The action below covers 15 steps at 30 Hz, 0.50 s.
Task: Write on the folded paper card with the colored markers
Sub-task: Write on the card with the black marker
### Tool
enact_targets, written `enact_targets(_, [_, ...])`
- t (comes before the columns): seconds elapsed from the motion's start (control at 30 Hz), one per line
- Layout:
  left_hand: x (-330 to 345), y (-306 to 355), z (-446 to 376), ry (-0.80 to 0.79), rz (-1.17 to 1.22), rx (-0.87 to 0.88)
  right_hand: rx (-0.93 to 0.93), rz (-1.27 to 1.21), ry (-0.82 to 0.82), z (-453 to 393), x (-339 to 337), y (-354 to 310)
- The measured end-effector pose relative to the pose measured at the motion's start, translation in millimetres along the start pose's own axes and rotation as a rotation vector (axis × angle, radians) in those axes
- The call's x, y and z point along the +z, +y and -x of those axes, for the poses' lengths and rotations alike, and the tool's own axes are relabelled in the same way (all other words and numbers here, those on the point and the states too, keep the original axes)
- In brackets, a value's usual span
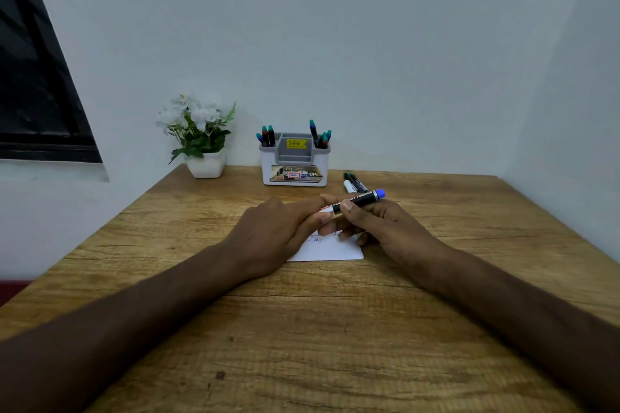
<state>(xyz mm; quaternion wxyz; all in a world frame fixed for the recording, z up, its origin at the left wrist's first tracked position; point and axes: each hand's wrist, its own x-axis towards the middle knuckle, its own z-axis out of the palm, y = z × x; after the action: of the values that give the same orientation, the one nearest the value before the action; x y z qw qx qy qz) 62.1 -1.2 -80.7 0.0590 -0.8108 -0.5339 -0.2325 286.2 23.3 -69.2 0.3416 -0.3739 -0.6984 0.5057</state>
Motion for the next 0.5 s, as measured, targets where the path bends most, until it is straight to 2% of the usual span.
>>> enact_targets(0.1, [-7.7,4.3,0.6,0.011,0.077,-0.011,-0.009,-0.044,0.027,-0.1,0.2,-1.5])
enact_targets(0.2, [-18.3,-7.5,0.5,-0.011,0.14,-0.055,0.01,-0.283,0.175,-3.7,-3.7,-2.9])
enact_targets(0.3, [-27.7,-26.5,8.0,-0.083,0.079,0.012,-0.013,-0.431,0.296,-5.6,-10.5,-3.1])
enact_targets(0.4, [-29.9,-33.4,11.6,-0.222,-0.003,0.056,-0.034,-0.435,0.305,-2.5,-9.4,-5.4])
enact_targets(0.5, [-29.4,-30.3,8.0,-0.237,-0.031,0.059,-0.048,-0.335,0.236,2.6,-3.8,-7.2])
